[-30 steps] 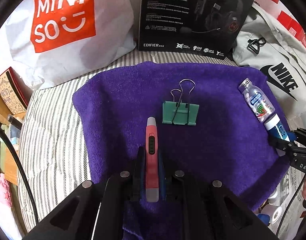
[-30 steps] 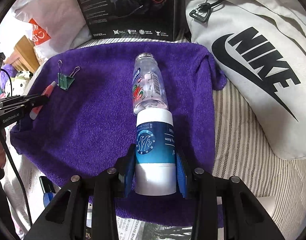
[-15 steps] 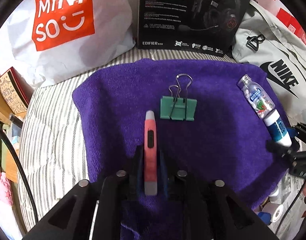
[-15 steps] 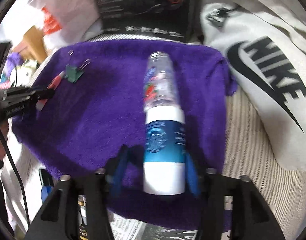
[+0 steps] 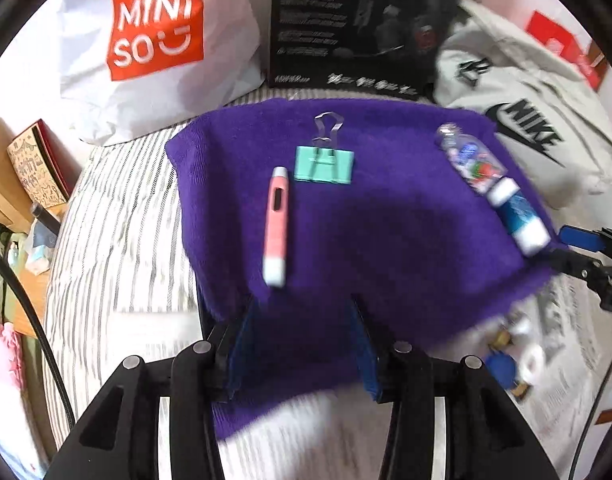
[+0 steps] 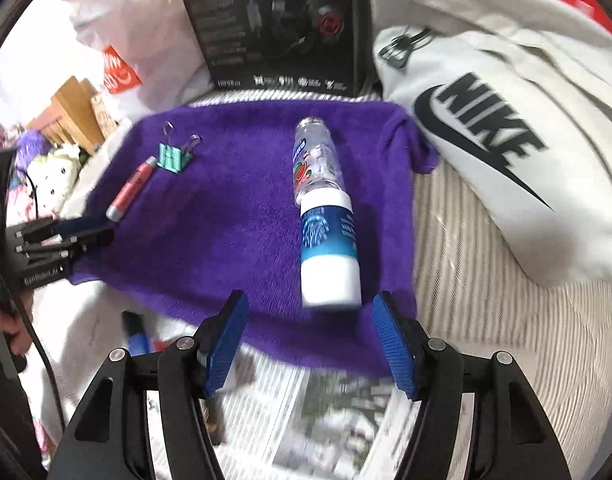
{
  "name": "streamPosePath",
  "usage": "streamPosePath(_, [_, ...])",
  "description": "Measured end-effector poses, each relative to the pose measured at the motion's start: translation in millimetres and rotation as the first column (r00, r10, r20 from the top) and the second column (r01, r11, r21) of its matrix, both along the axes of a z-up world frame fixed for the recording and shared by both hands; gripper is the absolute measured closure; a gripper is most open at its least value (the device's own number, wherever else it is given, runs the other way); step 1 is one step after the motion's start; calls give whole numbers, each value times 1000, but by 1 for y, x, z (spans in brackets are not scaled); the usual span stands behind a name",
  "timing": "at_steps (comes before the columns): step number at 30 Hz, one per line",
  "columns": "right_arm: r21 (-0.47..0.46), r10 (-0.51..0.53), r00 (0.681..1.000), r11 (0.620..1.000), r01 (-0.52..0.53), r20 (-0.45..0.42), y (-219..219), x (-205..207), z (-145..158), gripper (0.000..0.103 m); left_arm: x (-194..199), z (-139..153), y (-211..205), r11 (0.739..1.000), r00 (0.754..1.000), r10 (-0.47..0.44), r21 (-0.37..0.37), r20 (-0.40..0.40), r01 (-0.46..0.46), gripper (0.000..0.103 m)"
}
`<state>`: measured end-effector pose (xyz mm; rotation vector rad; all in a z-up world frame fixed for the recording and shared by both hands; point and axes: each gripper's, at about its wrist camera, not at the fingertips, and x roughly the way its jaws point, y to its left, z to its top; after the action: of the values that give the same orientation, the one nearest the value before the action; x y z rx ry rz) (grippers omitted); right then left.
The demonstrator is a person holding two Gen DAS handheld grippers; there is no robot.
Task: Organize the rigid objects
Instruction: 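Place the pink marker and blue-white cylinder on the towel and open both grippers, then grasp the white charger with the left gripper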
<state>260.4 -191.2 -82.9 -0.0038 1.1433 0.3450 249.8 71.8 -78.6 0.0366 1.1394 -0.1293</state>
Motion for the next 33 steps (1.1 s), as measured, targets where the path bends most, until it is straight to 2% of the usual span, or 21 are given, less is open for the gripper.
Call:
streamPosePath(6, [52,-35,999,998,34,22,-14,-50,14,39,-59,27,-28,995,995,-80,-62,59,84,60])
streamPosePath(10, [94,-59,998,994,58,8,-22,-81,13,39,-85,31,-49,982,986,-156,-96,61,161,59])
streamPosePath(14, [148,-62,998,987,63,-8,-28,-105,11,39,-99,18,-72,972,973,-225,-57,49,227,56])
streamPosePath(17, [157,-66,998,985,67,-8,-28,-119,9,39,-106,6,-84,960,961,-275,-39,33,276,50])
streamPosePath(22, [162,-78,996,983,82,-31,-36,-135,3,39,-110,-7,-98,948,948,-317,-15,6,317,49])
streamPosePath(29, [150,-90,994,984,99,-64,-43,-137,-8,39,-106,-25,-109,929,930,-368,39,-9,368,49])
streamPosePath(33, [142,-82,994,986,92,-73,-43,-138,-12,39,-105,-27,-108,923,924,-382,46,-8,382,49])
